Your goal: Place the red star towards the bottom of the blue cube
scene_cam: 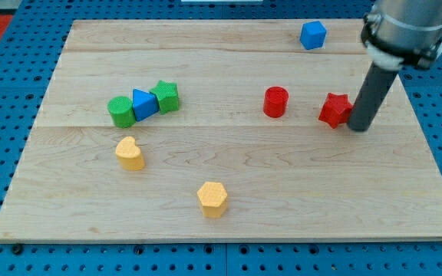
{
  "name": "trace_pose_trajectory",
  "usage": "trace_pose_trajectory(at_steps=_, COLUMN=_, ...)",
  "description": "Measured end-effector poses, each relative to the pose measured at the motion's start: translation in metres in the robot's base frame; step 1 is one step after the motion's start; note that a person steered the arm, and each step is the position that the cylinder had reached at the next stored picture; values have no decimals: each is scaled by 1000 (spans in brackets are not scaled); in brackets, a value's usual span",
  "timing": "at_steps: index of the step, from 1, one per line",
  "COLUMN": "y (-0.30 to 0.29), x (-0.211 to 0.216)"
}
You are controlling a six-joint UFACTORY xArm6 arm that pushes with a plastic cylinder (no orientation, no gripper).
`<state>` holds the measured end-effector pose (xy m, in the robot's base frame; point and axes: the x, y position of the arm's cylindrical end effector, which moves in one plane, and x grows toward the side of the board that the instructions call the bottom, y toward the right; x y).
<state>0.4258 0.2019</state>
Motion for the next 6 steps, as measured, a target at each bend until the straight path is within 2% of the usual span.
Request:
trace_pose_trajectory(at_steps=1, y=-28, x=-51)
trace_pose_trajectory(at_steps=2, y=-17, x=-14)
trace_pose_trajectory(at_steps=3, y=-59, x=-2)
trace_pose_trajectory(at_steps=5, y=-25, x=-99)
trace_pose_trajectory(at_steps=6, y=1, x=-55)
